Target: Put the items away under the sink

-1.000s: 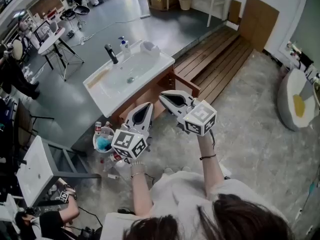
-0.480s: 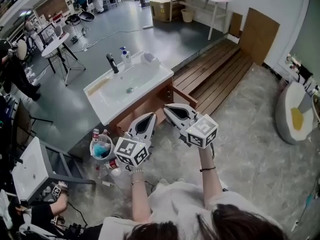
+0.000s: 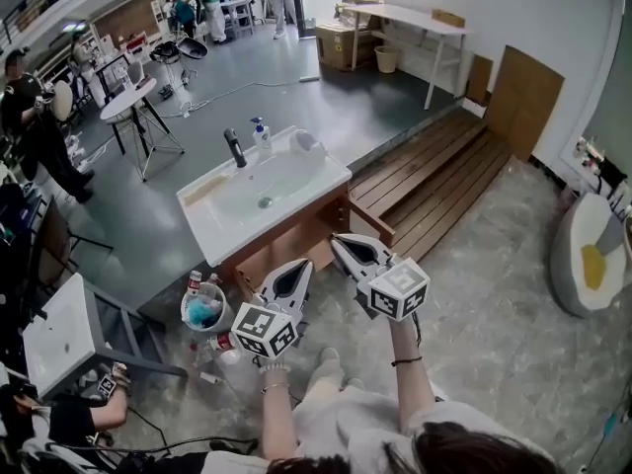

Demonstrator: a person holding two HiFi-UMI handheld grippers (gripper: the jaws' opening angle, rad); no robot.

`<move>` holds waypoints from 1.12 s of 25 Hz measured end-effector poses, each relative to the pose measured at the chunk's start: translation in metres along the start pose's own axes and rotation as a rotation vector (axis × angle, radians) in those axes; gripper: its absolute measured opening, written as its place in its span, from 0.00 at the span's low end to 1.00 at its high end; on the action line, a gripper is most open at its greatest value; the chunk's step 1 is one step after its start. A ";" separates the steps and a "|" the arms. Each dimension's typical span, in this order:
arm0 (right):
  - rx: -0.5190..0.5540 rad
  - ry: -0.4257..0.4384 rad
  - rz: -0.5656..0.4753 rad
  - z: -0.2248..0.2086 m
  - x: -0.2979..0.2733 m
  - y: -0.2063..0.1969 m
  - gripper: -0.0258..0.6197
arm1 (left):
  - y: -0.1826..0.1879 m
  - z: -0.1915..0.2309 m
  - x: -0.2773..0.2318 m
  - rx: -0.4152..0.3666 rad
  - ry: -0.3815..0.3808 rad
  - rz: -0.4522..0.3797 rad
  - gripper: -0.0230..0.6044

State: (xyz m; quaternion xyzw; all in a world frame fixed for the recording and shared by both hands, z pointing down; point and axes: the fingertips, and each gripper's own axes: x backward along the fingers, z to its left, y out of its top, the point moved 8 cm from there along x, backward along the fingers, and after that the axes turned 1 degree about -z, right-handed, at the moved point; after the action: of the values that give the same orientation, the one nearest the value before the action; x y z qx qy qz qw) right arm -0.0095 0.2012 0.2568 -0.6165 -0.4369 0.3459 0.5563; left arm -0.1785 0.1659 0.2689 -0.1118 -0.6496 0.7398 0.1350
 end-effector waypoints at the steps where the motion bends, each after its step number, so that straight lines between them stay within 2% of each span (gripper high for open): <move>1: -0.001 -0.004 0.002 -0.003 -0.002 0.000 0.06 | 0.001 0.002 -0.002 -0.002 0.000 -0.001 0.03; 6: -0.003 -0.005 0.009 -0.014 -0.017 0.001 0.06 | 0.003 0.017 -0.015 0.001 0.000 -0.014 0.03; 12: 0.004 -0.018 0.003 -0.039 -0.040 0.008 0.06 | 0.012 0.042 -0.046 -0.005 -0.035 -0.025 0.03; 28: -0.008 -0.039 0.029 -0.095 -0.108 0.005 0.06 | 0.015 0.115 -0.107 0.015 -0.072 -0.006 0.03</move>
State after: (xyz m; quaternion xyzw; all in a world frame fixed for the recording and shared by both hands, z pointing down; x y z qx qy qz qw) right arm 0.0368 0.0654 0.2592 -0.6181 -0.4399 0.3640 0.5403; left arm -0.1177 0.0202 0.2685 -0.0822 -0.6488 0.7477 0.1148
